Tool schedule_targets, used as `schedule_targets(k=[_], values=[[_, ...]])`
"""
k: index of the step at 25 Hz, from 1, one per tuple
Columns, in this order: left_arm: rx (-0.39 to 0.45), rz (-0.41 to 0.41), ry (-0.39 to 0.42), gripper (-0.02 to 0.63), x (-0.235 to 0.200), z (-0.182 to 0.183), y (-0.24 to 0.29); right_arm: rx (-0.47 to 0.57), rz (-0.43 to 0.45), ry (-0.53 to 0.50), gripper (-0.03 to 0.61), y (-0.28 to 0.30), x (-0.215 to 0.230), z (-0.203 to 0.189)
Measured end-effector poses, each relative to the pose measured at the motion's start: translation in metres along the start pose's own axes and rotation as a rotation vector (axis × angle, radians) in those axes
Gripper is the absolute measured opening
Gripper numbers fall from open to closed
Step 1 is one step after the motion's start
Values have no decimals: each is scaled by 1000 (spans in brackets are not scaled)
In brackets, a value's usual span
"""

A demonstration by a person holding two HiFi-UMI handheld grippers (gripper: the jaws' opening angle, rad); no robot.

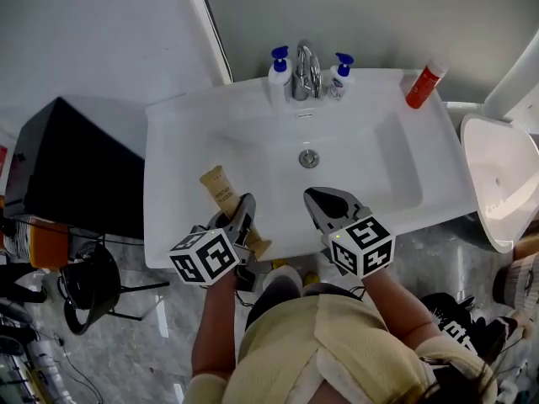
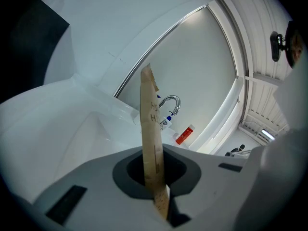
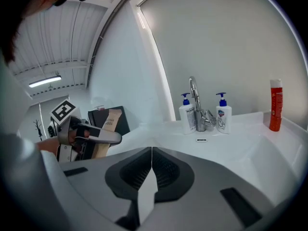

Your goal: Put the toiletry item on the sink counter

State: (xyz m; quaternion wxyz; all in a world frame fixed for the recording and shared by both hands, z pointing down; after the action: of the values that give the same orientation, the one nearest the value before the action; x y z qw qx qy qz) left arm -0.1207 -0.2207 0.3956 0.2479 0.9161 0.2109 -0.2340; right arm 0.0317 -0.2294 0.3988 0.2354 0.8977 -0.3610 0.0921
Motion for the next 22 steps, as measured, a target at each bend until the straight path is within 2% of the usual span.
schedule_targets(k=[13, 22], values=[[-80, 8, 22, 37, -59, 43, 40, -45, -17, 8, 26, 62, 13, 20], [-94, 21, 26, 37, -92, 66, 57, -63, -28, 2, 27, 100, 19, 30]])
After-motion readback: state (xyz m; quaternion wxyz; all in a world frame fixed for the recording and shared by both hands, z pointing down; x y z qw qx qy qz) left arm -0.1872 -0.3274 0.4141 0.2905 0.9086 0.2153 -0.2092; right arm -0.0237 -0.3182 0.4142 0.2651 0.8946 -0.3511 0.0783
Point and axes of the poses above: the fingertips, and each gripper's own axes: y forward along the fingers, x to its right, z out of its top, the point moved 3 cm from there along -y, backward along the fingers, and after that the axes turned 7 degrees about y, right-handed, at the moved point
